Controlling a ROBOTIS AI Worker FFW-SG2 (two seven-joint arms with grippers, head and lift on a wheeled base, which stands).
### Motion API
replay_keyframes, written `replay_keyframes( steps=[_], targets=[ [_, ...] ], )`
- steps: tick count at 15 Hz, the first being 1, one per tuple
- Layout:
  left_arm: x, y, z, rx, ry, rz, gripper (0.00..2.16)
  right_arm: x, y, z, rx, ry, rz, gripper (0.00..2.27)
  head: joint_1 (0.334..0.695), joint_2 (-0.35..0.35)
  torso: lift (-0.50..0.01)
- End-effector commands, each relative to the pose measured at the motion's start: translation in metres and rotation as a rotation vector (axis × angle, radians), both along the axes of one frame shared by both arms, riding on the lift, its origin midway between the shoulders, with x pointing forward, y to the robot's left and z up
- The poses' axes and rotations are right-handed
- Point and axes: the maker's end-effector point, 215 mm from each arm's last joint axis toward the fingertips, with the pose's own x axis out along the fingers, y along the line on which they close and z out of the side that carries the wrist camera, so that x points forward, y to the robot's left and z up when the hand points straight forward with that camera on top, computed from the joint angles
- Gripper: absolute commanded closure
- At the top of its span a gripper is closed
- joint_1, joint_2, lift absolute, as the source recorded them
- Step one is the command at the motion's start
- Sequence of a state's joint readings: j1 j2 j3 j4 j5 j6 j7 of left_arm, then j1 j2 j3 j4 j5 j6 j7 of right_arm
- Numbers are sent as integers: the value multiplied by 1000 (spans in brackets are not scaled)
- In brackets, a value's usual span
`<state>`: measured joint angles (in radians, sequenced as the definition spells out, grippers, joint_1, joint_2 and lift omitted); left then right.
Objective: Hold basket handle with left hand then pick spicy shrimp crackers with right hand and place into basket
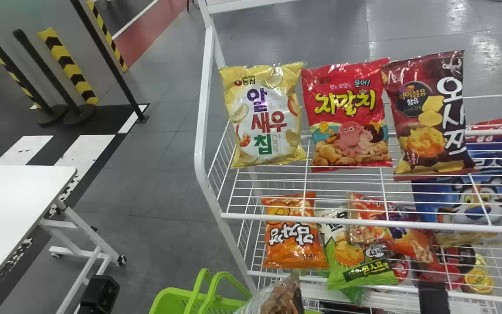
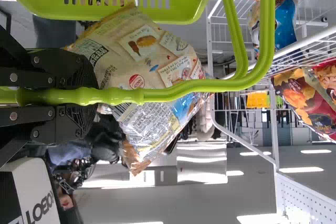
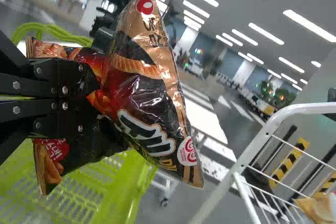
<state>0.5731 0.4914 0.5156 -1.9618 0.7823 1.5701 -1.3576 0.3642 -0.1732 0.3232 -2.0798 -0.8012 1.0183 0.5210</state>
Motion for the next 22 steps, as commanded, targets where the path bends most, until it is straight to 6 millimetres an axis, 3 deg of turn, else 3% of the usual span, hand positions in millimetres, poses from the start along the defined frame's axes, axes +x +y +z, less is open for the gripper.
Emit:
replay_keyframes(
  steps=[1,2,3,4,5,6,11,17,19,22],
  targets=[
    [1,1,1,2,-1,1,1791,6,-2,-16,-28,10,-13,2219,695,350,-37],
    [1,1,1,2,-1,1,1791,4,-3,-28,-62,15,-4,2169,695,350,-37],
    [0,1,0,2,0,1,1791,0,-3,-39,-97,17,9,1926,695,350,-37],
    [0,1,0,1,1,0,1791,-7,-3,-47,-121,28,33,1210,695,350,-37],
    [0,0,0,1,0,-1,1791,-15,-2,-50,-131,38,55,127,695,350,-37],
    [0,0,0,1,0,-1,1791,-22,-2,-50,-133,47,84,-2,695,350,-37],
    [0,1,0,1,-1,0,1791,-7,-11,-40,-117,25,63,60,695,350,-37],
    [1,0,-1,7,1,-1,1791,28,-60,-40,-144,-37,-113,60,695,350,-37],
    [0,-1,-3,5,3,0,1791,52,-78,-55,-231,-123,-210,63,695,350,-37],
    [0,-3,-5,9,5,-5,1791,108,-127,-70,-457,-395,-467,80,695,350,-37]
  ],
)
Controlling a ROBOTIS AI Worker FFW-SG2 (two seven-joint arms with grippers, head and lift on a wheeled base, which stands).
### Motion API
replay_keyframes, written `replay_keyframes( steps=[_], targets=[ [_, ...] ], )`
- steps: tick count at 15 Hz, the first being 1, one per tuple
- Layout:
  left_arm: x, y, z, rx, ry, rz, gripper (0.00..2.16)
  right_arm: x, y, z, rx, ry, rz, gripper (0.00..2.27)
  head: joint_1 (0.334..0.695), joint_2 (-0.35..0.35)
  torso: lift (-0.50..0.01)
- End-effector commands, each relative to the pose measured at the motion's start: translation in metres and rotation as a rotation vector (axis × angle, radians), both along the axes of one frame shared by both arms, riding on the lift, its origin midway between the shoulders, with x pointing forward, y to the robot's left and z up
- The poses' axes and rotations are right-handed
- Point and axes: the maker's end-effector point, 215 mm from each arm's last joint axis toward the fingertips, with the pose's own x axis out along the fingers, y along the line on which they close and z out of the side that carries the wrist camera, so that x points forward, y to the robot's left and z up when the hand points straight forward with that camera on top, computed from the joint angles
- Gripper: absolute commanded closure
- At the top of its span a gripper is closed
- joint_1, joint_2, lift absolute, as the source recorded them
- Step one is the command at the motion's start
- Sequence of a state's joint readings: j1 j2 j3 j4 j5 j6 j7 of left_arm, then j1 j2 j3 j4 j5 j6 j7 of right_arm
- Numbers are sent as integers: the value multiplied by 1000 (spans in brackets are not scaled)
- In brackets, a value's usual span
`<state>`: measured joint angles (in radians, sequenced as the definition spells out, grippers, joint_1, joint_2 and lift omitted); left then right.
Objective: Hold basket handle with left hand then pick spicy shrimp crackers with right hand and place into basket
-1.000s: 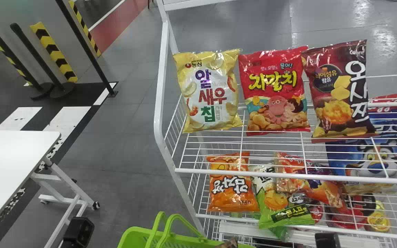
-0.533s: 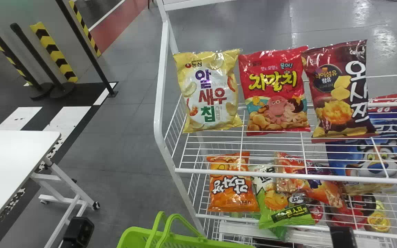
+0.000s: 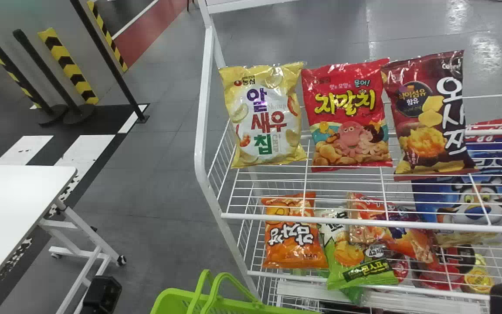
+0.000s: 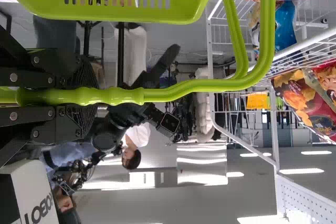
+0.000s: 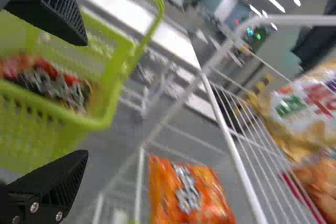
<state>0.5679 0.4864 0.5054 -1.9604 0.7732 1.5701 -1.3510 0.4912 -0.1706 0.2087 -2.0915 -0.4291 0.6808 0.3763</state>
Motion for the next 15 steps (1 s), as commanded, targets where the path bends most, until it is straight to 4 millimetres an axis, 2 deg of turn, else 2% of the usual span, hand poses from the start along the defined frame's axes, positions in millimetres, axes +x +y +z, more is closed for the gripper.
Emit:
replay_keyframes(
  steps=[1,4,6,9,11,15],
  targets=[
    [1,0,-1,4,1,-1,1791,27,-27,8,-111,-194,-118,83,695,350,-37],
    [-1,-4,-4,3,9,-8,1791,43,-53,17,-178,-337,-243,87,695,350,-37],
    [0,-3,-5,4,10,-6,1791,46,-65,24,-197,-431,-302,90,695,350,-37],
    [2,-4,-6,5,8,-7,1791,40,-76,25,-199,-533,-375,90,695,347,-37],
    [3,-4,-6,9,7,-6,1791,32,-82,37,-193,-630,-421,90,695,327,-37],
    [3,-5,-6,6,6,-4,1791,22,-98,28,-206,-637,-466,87,695,315,-37]
  ],
)
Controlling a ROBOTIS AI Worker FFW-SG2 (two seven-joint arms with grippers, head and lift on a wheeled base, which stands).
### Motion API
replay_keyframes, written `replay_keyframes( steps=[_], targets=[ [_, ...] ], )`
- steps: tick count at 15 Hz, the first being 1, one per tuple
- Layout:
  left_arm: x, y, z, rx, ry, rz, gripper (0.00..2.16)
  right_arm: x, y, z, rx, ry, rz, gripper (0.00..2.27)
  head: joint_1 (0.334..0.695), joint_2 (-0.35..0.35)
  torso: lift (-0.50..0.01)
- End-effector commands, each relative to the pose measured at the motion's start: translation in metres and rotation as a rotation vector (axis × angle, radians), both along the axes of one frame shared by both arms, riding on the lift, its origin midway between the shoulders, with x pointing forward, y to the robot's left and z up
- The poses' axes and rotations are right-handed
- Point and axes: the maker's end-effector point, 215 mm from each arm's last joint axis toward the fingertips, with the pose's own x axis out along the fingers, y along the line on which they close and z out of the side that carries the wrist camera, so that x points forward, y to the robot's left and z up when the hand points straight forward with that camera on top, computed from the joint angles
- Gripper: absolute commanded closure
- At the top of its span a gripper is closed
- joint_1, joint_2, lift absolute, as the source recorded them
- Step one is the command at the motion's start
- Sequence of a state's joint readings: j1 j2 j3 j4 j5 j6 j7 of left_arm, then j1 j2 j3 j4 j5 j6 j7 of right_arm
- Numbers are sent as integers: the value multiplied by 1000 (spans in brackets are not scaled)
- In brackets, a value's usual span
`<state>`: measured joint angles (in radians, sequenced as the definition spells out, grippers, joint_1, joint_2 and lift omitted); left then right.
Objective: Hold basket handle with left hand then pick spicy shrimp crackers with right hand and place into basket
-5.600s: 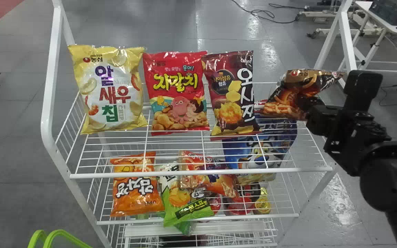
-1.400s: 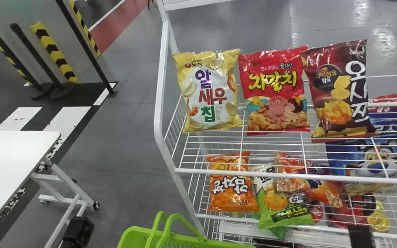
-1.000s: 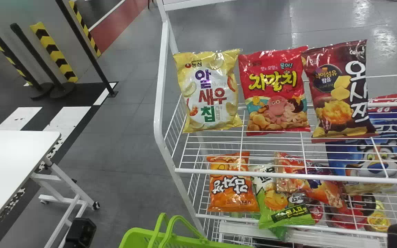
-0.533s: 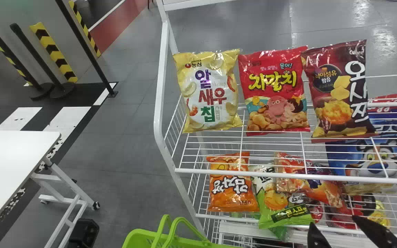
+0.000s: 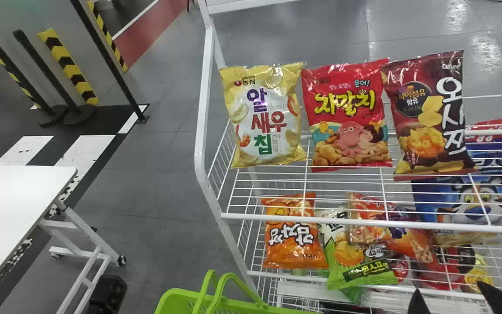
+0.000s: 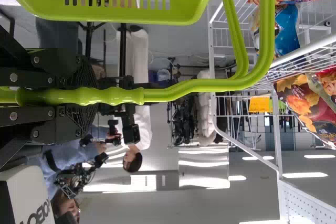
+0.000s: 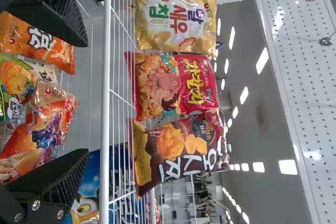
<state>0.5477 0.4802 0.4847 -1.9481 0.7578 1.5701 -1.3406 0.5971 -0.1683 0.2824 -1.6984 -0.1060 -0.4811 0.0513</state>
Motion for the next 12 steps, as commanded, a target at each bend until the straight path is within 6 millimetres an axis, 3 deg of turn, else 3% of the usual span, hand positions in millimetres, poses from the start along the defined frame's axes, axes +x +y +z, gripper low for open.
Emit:
replay_keyframes(
  steps=[1,5,7,12],
  targets=[
    [0,0,0,-2,1,1,1791,-5,-12,-5,-4,-5,-29,87,695,311,-37],
    [0,1,-2,-5,8,8,1791,-9,-46,-13,-24,11,-95,87,695,262,-37],
    [0,1,-2,-5,9,9,1791,-12,-49,-14,-24,13,-100,83,695,223,-37],
    [-1,-1,-2,-12,11,11,1791,-14,-51,-15,-22,15,-105,83,695,208,-37]
  ],
)
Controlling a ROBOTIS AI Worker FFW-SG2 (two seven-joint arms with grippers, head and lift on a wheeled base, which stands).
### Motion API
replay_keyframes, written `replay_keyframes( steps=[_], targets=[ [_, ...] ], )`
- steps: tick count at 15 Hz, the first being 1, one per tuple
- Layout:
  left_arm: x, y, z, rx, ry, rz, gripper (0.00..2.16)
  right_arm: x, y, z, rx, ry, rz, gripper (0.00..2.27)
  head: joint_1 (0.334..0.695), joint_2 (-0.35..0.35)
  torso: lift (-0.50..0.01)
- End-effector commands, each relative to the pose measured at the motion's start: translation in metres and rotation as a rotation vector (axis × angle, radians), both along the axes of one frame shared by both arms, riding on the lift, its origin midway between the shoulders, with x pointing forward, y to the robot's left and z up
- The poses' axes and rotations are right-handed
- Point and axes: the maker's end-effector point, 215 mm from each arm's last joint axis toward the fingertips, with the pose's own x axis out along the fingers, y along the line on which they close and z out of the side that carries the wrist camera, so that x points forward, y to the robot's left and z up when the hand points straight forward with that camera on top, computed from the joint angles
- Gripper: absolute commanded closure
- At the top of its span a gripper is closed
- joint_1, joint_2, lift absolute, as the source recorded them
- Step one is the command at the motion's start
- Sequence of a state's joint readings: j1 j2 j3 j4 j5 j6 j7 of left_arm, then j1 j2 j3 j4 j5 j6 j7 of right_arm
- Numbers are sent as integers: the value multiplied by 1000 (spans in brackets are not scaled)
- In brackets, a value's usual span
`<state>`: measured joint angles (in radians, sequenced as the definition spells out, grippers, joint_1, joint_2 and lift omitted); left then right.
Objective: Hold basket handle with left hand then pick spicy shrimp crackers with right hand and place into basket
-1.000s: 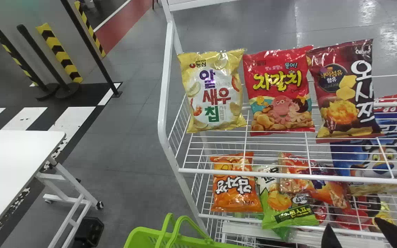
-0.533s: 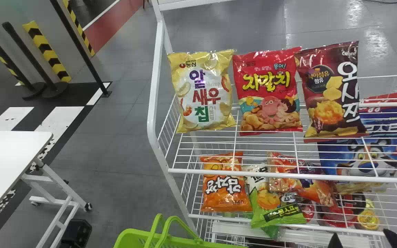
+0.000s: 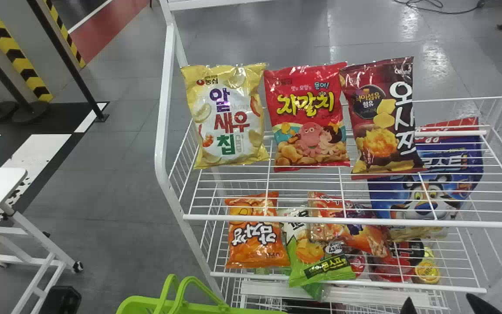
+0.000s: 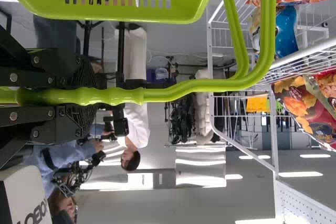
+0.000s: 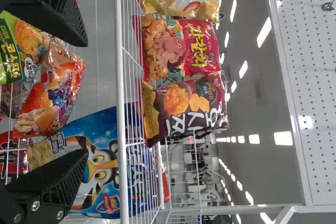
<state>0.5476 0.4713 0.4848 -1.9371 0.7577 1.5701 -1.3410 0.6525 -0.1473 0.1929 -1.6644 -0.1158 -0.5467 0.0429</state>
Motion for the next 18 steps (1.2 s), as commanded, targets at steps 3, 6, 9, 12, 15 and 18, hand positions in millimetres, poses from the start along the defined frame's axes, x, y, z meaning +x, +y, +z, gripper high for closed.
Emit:
replay_keyframes(
  steps=[3,6,9,12,15,18],
  targets=[
    [-1,0,0,-2,3,1,1791,-1,0,-2,3,4,-3,83,695,203,-37],
    [-1,0,-1,-1,5,2,1791,0,0,-1,5,4,-6,83,695,205,-37],
    [0,0,-1,-1,3,2,1791,-1,0,-2,6,5,-7,83,695,206,-37],
    [1,1,0,2,-1,0,1791,0,1,0,8,1,-8,83,695,207,-37],
    [0,-1,1,-3,-2,1,1791,0,2,0,9,-1,-5,83,695,209,-37],
    [-1,-1,-1,-1,3,1,1791,0,2,1,10,-5,-6,83,695,207,-37]
  ],
)
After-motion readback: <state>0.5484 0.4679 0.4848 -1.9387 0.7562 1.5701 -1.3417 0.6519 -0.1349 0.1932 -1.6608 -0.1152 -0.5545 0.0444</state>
